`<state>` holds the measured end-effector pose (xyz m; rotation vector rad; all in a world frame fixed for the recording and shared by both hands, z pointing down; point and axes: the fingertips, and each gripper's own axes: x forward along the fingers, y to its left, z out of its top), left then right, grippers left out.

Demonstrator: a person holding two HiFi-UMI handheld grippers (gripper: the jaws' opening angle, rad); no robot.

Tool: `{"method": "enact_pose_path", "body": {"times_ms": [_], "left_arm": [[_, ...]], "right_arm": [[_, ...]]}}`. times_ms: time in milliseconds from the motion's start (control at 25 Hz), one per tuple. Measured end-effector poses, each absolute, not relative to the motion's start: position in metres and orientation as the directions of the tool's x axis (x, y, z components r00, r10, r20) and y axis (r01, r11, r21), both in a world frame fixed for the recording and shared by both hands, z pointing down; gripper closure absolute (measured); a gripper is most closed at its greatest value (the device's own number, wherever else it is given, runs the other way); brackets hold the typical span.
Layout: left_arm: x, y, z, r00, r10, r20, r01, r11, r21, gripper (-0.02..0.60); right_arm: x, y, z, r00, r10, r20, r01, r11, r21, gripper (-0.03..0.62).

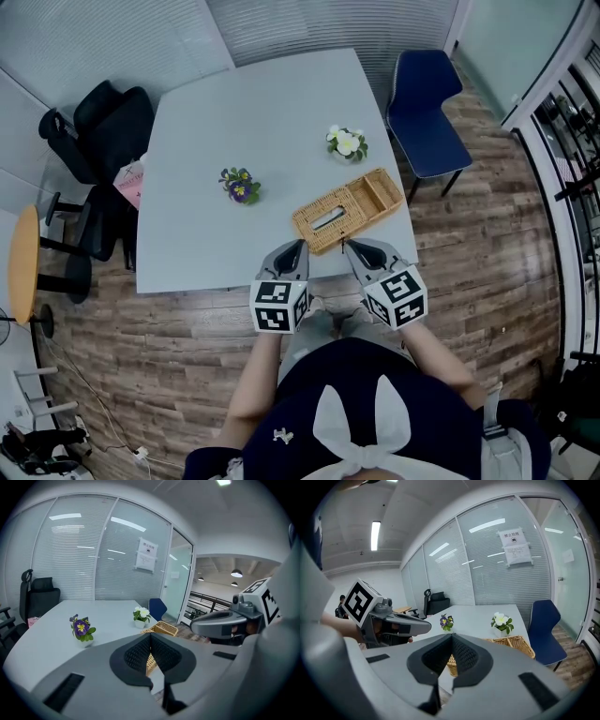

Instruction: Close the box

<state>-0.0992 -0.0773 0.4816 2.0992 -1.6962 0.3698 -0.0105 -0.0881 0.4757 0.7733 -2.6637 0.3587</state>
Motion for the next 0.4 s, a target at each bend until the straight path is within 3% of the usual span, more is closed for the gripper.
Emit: {"method": "enact_pose_path", "body": {"times_ms": [400], "left_arm": [[-0.0989, -0.0791, 0.4775, 0.247, -0.865, 0.437, -0.965, -0.177, 0.195, 0.560]], "right_arm": [[-0.0120, -0.0878, 0.4775, -0.792, -0.463, 0.398, -0.551, 0.822, -0.142, 0.591]]}}
